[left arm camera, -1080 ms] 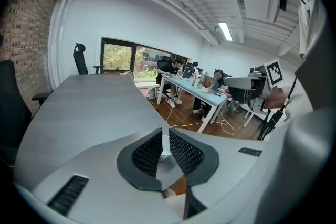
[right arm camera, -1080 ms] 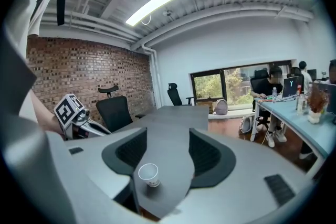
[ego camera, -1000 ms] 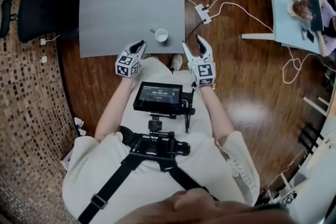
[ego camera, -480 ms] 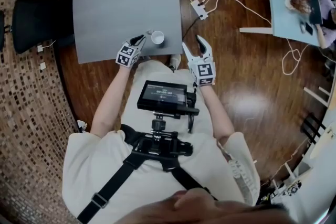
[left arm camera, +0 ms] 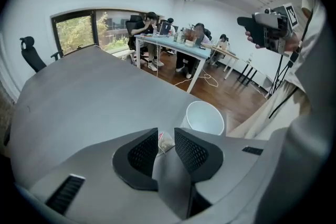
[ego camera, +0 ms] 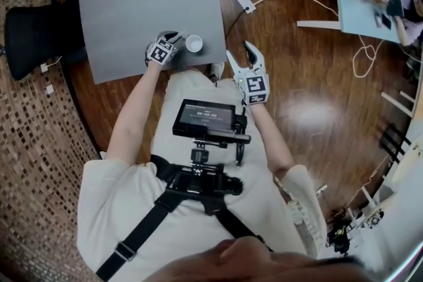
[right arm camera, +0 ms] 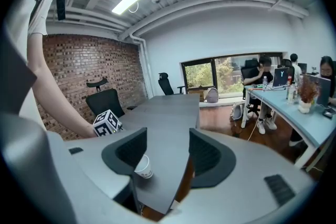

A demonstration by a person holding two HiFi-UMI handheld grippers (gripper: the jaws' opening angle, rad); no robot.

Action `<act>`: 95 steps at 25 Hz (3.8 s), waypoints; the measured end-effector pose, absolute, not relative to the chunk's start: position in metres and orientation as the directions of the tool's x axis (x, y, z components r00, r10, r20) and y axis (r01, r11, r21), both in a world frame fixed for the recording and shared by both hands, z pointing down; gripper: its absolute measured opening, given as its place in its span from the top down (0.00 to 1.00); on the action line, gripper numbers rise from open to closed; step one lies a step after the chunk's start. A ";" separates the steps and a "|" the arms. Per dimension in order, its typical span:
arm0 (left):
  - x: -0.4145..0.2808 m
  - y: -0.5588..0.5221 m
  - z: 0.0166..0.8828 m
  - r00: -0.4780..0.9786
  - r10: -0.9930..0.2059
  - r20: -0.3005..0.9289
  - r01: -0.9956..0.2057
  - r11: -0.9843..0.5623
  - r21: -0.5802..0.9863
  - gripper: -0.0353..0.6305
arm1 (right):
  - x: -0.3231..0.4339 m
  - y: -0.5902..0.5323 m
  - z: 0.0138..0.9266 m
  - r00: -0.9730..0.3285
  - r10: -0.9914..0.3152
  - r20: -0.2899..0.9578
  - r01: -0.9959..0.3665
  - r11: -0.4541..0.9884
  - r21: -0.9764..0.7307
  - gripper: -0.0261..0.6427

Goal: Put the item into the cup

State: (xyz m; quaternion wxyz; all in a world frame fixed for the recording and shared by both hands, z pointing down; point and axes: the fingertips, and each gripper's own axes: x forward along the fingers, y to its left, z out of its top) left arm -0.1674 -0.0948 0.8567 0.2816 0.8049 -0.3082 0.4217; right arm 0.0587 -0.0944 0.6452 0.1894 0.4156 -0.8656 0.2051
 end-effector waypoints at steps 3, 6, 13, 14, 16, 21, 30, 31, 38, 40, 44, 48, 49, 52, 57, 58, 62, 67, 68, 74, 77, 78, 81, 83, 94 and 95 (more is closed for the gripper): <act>-0.167 -0.092 0.869 0.426 -0.210 0.880 -0.696 -0.697 0.171 0.80 | 0.057 -0.096 0.648 -0.577 -0.647 0.499 -0.802 0.564 -0.197 0.56; -0.165 -0.091 0.877 0.421 -0.180 0.889 -0.670 -0.722 0.171 0.80 | 0.054 -0.096 0.651 -0.572 -0.643 0.510 -0.806 0.556 -0.203 0.56; -0.162 -0.091 0.891 0.396 -0.133 0.909 -0.632 -0.758 0.164 0.80 | 0.051 -0.095 0.653 -0.560 -0.639 0.527 -0.814 0.542 -0.208 0.56; -0.163 -0.091 0.894 0.390 -0.124 0.912 -0.631 -0.757 0.167 0.80 | 0.050 -0.096 0.653 -0.559 -0.640 0.528 -0.815 0.540 -0.208 0.56; -0.166 -0.092 0.900 0.390 -0.108 0.914 -0.646 -0.740 0.188 0.80 | 0.050 -0.097 0.652 -0.554 -0.643 0.528 -0.819 0.534 -0.209 0.56; -0.166 -0.090 0.908 0.398 -0.076 0.914 -0.664 -0.711 0.231 0.82 | 0.054 -0.096 0.650 -0.539 -0.652 0.533 -0.831 0.516 -0.210 0.56; -0.168 -0.092 0.912 0.381 -0.076 0.922 -0.692 -0.685 0.229 0.94 | 0.071 -0.096 0.649 -0.513 -0.671 0.535 -0.849 0.487 -0.204 0.56; -0.168 -0.092 0.911 0.380 -0.082 0.921 -0.700 -0.677 0.228 0.94 | 0.072 -0.096 0.648 -0.512 -0.674 0.532 -0.850 0.485 -0.204 0.56; -0.182 -0.100 0.885 0.364 -0.161 0.917 -0.751 -0.634 0.186 0.94 | 0.073 -0.093 0.654 -0.528 -0.666 0.527 -0.842 0.491 -0.222 0.56; -0.188 -0.102 0.873 0.362 -0.198 0.911 -0.759 -0.630 0.165 0.94 | 0.070 -0.094 0.653 -0.534 -0.667 0.520 -0.838 0.498 -0.221 0.56; -0.189 -0.105 0.848 0.373 -0.259 0.891 -0.781 -0.606 0.151 0.94 | 0.072 -0.097 0.652 -0.543 -0.670 0.506 -0.832 0.509 -0.220 0.56; -0.184 -0.104 0.821 0.392 -0.299 0.870 -0.788 -0.598 0.150 0.94 | 0.071 -0.098 0.653 -0.554 -0.666 0.499 -0.826 0.514 -0.231 0.56; -0.182 -0.103 0.816 0.399 -0.305 0.865 -0.786 -0.600 0.151 0.94 | 0.070 -0.097 0.653 -0.558 -0.665 0.497 -0.824 0.518 -0.231 0.56; -0.170 -0.098 0.802 0.427 -0.313 0.848 -0.773 -0.613 0.162 0.94 | 0.069 -0.094 0.653 -0.565 -0.659 0.496 -0.818 0.525 -0.234 0.56; -0.151 -0.095 0.784 0.457 -0.317 0.831 -0.731 -0.666 0.147 0.94 | 0.066 -0.092 0.655 -0.577 -0.650 0.495 -0.809 0.538 -0.236 0.56; -0.148 -0.095 0.781 0.461 -0.318 0.829 -0.723 -0.676 0.143 0.94 | 0.065 -0.092 0.657 -0.579 -0.649 0.494 -0.808 0.540 -0.237 0.56; -0.134 -0.093 0.774 0.478 -0.317 0.819 -0.699 -0.702 0.135 0.94 | 0.065 -0.093 0.657 -0.579 -0.651 0.490 -0.808 0.539 -0.238 0.56; -0.119 -0.090 0.767 0.492 -0.309 0.814 -0.670 -0.732 0.127 0.94 | 0.067 -0.093 0.654 -0.576 -0.662 0.479 -0.811 0.536 -0.234 0.56; -0.117 -0.089 0.767 0.495 -0.307 0.813 -0.664 -0.737 0.126 0.94 | 0.068 -0.093 0.653 -0.576 -0.665 0.476 -0.812 0.536 -0.232 0.56; -0.106 -0.087 0.767 0.502 -0.290 0.814 -0.636 -0.762 0.121 0.94 | 0.072 -0.090 0.655 -0.566 -0.667 0.484 -0.819 0.521 -0.239 0.56; -0.100 -0.082 0.770 0.503 -0.277 0.819 -0.619 -0.777 0.118 0.94 | 0.074 -0.086 0.657 -0.563 -0.670 0.484 -0.822 0.515 -0.243 0.56; -0.099 -0.082 0.771 0.501 -0.273 0.821 -0.614 -0.781 0.115 0.94 | 0.075 -0.085 0.659 -0.561 -0.670 0.485 -0.823 0.513 -0.244 0.56; -0.093 -0.080 0.776 0.494 -0.253 0.832 -0.600 -0.791 0.116 0.94 | 0.078 -0.084 0.660 -0.559 -0.671 0.487 -0.825 0.511 -0.242 0.56; -0.092 -0.079 0.779 0.483 -0.245 0.841 -0.596 -0.795 0.111 0.94 | 0.081 -0.082 0.662 -0.558 -0.670 0.490 -0.825 0.510 -0.243 0.56; -0.090 -0.076 0.815 0.385 -0.174 0.906 -0.567 -0.819 0.084 0.94 | 0.091 -0.081 0.655 -0.541 -0.692 0.478 -0.838 0.492 -0.237 0.56; -0.087 -0.077 0.818 0.377 -0.168 0.911 -0.565 -0.821 0.082 0.94 | 0.094 -0.082 0.658 -0.540 -0.691 0.481 -0.839 0.488 -0.241 0.56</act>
